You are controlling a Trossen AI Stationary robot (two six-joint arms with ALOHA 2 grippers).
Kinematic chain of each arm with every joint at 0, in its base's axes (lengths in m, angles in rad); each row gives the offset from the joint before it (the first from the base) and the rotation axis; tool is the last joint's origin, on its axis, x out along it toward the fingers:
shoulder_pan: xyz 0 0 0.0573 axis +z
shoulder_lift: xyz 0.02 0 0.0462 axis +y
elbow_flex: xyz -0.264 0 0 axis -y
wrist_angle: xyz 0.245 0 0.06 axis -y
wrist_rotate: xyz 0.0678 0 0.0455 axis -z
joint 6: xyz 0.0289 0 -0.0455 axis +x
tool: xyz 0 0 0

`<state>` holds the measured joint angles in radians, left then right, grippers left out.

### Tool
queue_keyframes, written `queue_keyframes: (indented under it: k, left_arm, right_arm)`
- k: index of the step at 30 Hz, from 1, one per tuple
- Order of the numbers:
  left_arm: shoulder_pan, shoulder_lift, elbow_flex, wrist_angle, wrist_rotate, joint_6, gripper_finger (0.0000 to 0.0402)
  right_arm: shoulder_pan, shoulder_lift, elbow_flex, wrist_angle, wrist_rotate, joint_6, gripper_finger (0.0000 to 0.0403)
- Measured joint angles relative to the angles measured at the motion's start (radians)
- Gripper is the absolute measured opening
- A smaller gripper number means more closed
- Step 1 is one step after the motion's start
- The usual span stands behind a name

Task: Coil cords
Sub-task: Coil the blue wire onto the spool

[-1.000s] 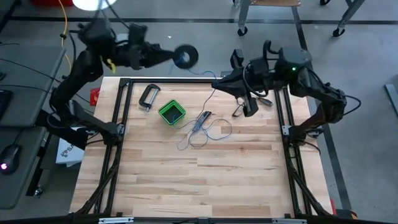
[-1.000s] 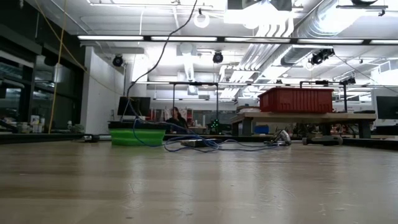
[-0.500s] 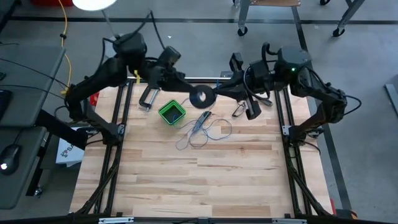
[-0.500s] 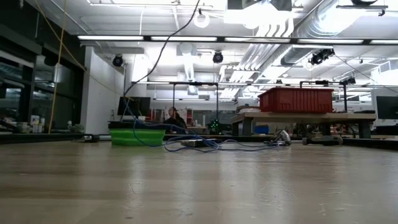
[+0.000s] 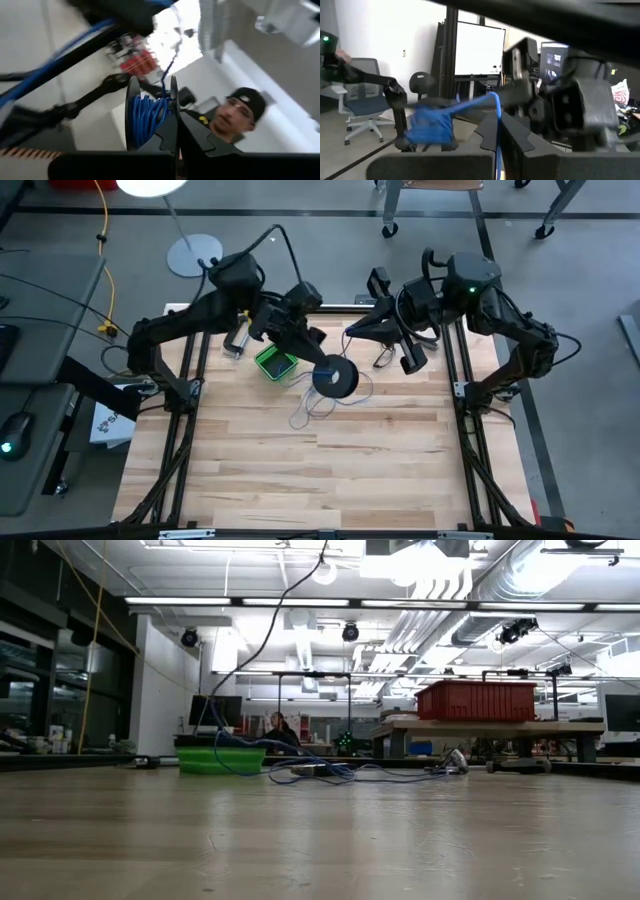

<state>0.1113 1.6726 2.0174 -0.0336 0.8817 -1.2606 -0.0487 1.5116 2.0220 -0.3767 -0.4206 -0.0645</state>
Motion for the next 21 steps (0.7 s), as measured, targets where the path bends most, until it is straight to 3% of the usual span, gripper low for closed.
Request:
queue_keyframes:
  k: [8, 21]
  left_arm:
    - [-0.009, 0.061, 0.0, 0.454, -0.084, -0.152, 0.0]
    - [0.006, 0.066, 0.0, 0.513, -0.234, 0.005, 0.0]
  right_arm:
    - [-0.004, 0.004, 0.0, 0.001, 0.001, 0.022, 0.0]
    - [-0.006, 0.067, 0.002, 0.03, 0.008, 0.064, 0.0]
